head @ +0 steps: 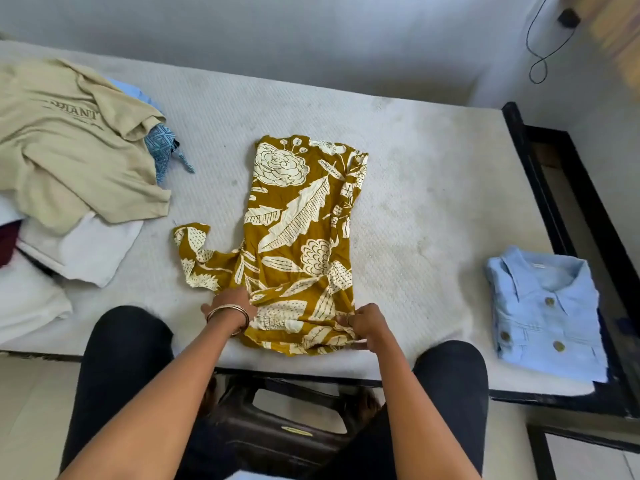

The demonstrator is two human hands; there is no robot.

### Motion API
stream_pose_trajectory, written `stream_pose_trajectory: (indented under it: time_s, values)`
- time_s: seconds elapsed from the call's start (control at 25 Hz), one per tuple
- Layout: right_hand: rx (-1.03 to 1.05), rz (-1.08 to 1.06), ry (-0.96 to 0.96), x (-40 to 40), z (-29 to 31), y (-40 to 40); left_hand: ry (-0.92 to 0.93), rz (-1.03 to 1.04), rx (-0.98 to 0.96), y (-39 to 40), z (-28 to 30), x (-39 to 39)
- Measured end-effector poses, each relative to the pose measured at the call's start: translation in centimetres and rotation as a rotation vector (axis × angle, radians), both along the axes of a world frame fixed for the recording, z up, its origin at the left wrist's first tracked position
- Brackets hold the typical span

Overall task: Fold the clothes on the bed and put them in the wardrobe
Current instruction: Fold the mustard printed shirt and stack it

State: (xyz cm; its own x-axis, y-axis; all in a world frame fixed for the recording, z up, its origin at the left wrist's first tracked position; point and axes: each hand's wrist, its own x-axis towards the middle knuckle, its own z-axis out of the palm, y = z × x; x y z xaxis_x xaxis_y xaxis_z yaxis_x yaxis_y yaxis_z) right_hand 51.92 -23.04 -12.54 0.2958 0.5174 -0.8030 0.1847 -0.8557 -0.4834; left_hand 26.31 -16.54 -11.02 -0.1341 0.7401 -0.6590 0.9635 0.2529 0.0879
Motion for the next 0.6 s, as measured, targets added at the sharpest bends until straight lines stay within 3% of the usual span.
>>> stream_pose_trajectory:
  time_s: [0.12, 0.2, 0.32, 0.4, 0.44, 0.52, 0.6]
  values:
    - [-0.021, 0.001, -0.116, 0.4, 0.7, -0.9, -0.182, 0.148, 0.131, -0.1, 1.3, -0.5]
    - [-0.04, 0.204, -0.341, 0.0, 1.0, -0.8, -0.359, 0.338, 0.166, 0.3, 1.3, -0.8]
    - [0.219, 0.468, -0.619, -1.6, 1.8, 0.4, -0.628, 0.615, 0.119, 1.3, 0.6, -1.4]
    - [0.463, 0.657, -0.588, -2.9, 2.3, 1.3, -0.727, 0.699, 0.123, 2.4, 0.8, -1.6]
    - [0.47, 0.789, -0.549, -3.4, 2.3, 1.6, -0.782, 0.752, 0.139, 2.8, 2.2, -1.3]
    - [0.277, 1.03, -0.48, -3.7, 1.9, 1.7, -0.917, 0.871, 0.131, 3.2, 5.2, -0.3]
    - [0.113, 1.076, -0.386, -3.0, 1.7, 2.1, -1.035, 0.929, 0.071, 4.1, 6.3, 0.2]
